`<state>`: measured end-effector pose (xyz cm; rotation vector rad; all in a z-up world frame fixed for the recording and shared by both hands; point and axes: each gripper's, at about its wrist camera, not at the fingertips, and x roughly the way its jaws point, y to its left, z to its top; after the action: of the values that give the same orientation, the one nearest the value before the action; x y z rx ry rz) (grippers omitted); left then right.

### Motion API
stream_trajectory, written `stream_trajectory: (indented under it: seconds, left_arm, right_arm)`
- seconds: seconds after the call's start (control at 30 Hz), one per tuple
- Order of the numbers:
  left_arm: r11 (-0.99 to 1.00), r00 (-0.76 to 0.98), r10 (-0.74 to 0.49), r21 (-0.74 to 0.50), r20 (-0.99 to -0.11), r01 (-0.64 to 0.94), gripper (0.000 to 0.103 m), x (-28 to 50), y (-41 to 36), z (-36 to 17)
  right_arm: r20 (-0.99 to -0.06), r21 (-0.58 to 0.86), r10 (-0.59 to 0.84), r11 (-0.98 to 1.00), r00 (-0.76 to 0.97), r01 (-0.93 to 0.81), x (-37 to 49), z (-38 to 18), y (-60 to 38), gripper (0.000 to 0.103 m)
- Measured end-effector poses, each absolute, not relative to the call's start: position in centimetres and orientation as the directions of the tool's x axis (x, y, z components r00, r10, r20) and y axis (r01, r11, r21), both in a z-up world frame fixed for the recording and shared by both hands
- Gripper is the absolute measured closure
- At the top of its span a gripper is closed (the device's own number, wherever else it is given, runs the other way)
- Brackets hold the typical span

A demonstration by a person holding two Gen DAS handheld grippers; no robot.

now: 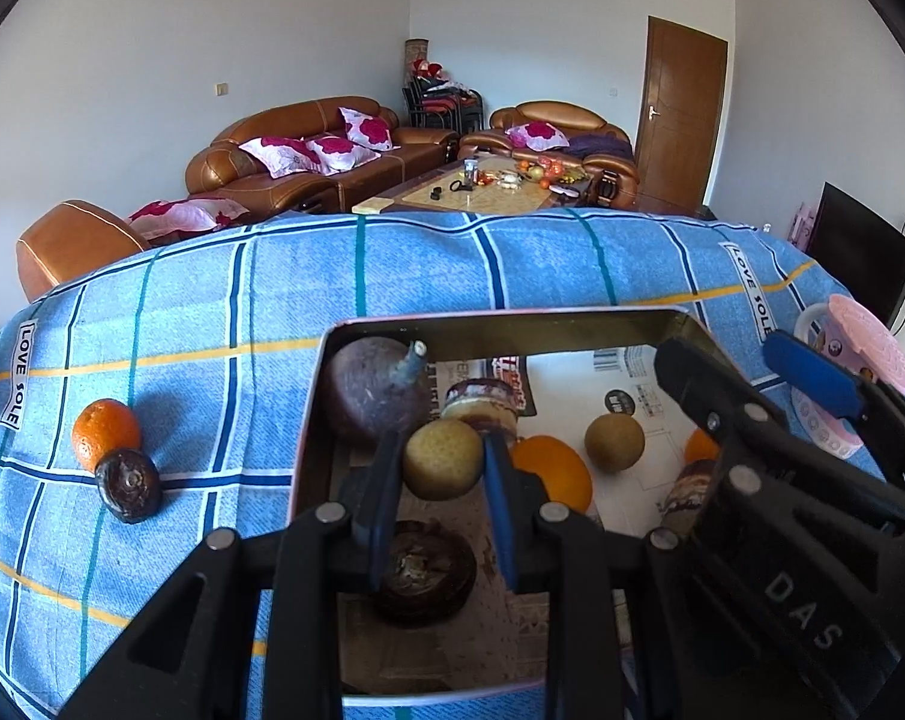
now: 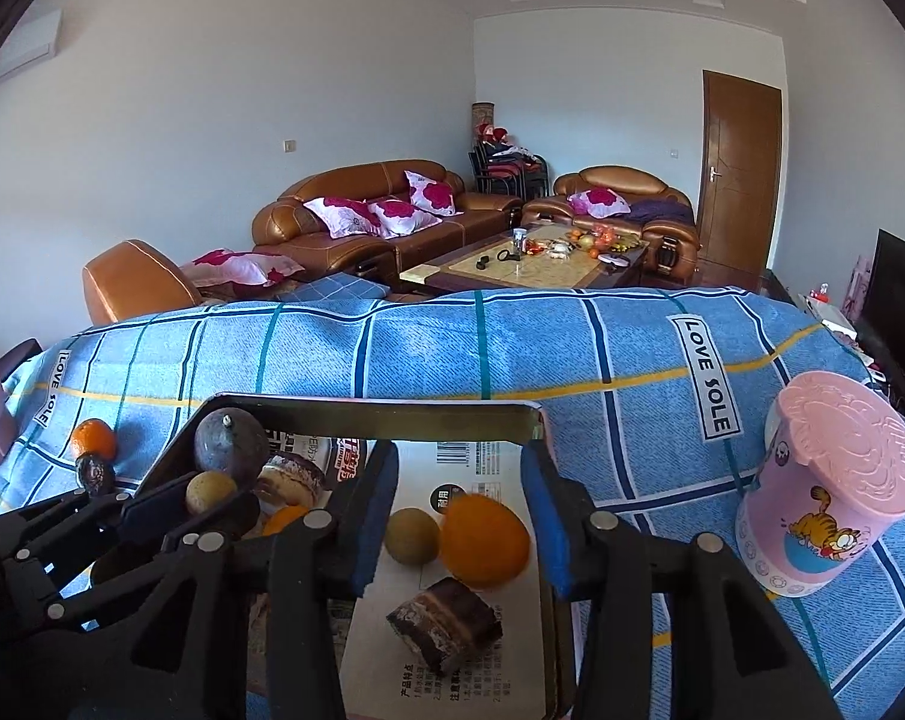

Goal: Organize fruits
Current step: 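Open the right gripper to drop the orange while the left drops the kiwi into the tin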

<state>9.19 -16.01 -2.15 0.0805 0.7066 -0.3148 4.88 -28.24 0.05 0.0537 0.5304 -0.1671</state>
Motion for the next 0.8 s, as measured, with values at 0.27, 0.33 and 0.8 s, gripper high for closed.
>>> stream_trajectory:
  seconds: [0.27,0.33,0.8]
  left_arm:
    - [0.960,0.829,-0.221,0.037,-0.513,0.278,0.009,6.3,-15.9,-0.6]
    - [0.967,0.877,-0.181,0.082,-0.446,0.241,0.000,5.4,-15.5,0.3]
    - [0.995,0.919,-0.006,0.086,-0.395,0.043,0.000,5.6,-9.4,0.6]
  right_arm:
    - [-0.411,0.059,-0.200,0.968,0.889,0.245,2.7,1.2,-29.1,0.024]
    - [-0.391,0.068,-0.228,0.959,0.892,0.276,2.2,1.5,-29.5,0.023]
    - [-0.269,0.042,-0.316,0.940,0.910,0.339,0.0,2.3,-28.5,0.016]
